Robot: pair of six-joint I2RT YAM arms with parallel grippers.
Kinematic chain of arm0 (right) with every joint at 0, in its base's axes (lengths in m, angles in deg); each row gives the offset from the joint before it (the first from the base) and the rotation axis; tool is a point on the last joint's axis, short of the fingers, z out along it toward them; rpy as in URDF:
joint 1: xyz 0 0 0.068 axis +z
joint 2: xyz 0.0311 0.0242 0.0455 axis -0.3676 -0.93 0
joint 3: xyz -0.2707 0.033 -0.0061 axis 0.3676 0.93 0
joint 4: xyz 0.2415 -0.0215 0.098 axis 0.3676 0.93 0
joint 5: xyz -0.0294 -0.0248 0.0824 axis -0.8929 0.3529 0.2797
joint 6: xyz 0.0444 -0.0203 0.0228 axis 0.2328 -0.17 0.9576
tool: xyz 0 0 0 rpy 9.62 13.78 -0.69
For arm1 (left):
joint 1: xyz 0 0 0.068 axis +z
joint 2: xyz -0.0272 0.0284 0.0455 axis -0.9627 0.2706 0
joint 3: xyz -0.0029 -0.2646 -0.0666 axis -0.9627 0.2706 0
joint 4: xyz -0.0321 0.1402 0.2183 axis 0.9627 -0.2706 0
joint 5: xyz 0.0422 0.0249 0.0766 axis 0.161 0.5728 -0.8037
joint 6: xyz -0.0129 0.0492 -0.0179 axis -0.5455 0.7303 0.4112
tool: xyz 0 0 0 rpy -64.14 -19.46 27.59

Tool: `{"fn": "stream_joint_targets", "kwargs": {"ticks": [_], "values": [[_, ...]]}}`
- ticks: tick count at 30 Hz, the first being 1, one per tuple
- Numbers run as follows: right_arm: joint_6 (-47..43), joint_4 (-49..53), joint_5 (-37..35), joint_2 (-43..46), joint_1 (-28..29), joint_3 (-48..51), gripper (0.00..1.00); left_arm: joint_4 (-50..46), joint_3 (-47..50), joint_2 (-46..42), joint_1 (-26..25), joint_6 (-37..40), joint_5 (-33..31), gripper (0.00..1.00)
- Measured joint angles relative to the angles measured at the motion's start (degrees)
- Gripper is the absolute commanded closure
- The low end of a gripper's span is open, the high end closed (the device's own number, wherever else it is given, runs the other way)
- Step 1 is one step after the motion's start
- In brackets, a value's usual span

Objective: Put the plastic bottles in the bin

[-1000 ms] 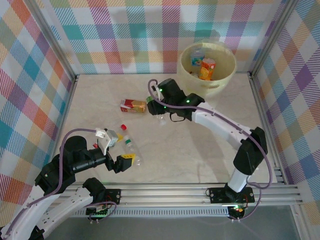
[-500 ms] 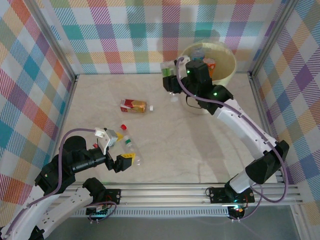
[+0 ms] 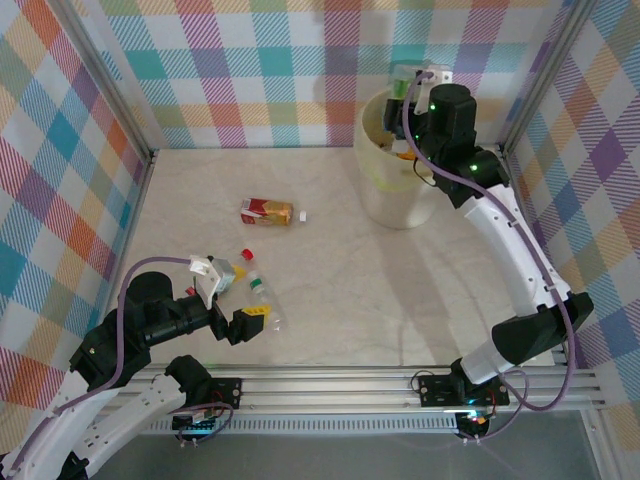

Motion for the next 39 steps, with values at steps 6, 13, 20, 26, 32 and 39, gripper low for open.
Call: {"fn": "stream_joint_targets", "kwargs": {"ticks": [6, 13, 20, 26, 32, 39], "values": [[-0.66, 0.24, -5.46, -2.03, -4.42, -3.96, 0.46, 0.00, 0.00, 0.00, 0.00, 0.00, 0.00, 0.00], [-0.96, 1.62, -8.04, -4.92, -8.55, -5.46, 0.46, 0.00, 0.00, 0.00, 0.00, 0.00, -0.02, 0.00], [-1.49, 4.07, -7.78, -8.50, -11.41, -5.75, 0.46, 0.00, 0.00, 0.00, 0.00, 0.00, -0.02, 0.00], [-1.22, 7.37, -5.01, -11.52, -13.79, -8.00, 0.45, -0.02, 0.00, 0.00, 0.00, 0.00, -0.22, 0.00], [-0.33, 10.05, -2.10, -13.29, -15.45, -9.75, 0.43, -0.02, 0.00, 0.00, 0.00, 0.02, -0.46, 0.00], [0.59, 13.31, 3.37, -16.41, -16.65, -12.04, 0.42, -0.02, 0.00, 0.00, 0.00, 0.02, -0.46, 0.00]]}}
